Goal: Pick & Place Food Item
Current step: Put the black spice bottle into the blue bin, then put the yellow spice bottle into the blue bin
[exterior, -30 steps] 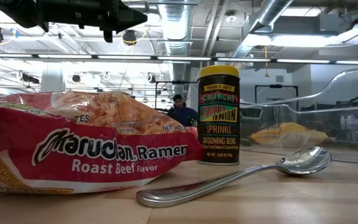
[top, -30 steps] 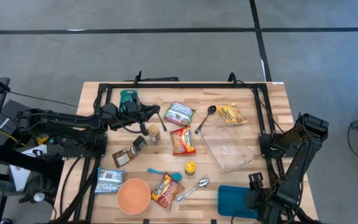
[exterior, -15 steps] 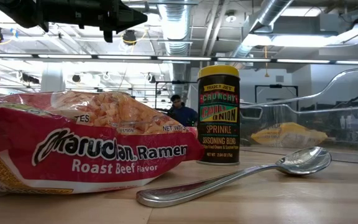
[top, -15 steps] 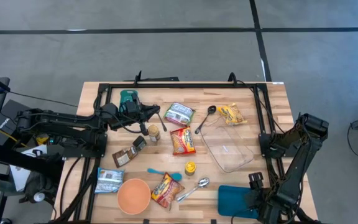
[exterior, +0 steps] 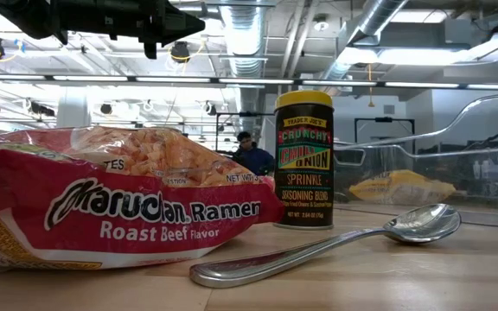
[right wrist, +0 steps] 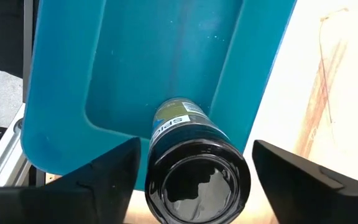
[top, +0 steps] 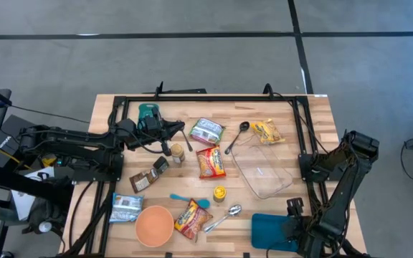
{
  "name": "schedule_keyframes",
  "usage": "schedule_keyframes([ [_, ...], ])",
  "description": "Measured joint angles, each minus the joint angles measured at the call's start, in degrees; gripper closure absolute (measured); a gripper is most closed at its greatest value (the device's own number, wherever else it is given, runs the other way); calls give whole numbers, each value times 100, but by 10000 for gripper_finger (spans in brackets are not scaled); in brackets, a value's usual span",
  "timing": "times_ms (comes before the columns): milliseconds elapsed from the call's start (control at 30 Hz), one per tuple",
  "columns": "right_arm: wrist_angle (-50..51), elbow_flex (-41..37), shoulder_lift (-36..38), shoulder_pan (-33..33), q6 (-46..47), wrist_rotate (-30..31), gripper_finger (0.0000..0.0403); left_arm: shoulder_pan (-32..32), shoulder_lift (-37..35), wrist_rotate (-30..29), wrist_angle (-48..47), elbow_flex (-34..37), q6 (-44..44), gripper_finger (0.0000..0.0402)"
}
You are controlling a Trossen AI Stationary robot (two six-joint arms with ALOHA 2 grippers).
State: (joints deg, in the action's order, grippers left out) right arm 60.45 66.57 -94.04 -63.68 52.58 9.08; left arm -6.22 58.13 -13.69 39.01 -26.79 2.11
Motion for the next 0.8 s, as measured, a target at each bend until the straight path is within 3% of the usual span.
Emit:
schedule_keyframes([
  [300, 7, 24, 0, 2, -2, 47, 29, -1, 0, 1, 0, 0, 0, 402],
  [800, 497, 564, 2, 2, -207, 575, 26, 0, 0, 0, 0, 0, 0, 402],
])
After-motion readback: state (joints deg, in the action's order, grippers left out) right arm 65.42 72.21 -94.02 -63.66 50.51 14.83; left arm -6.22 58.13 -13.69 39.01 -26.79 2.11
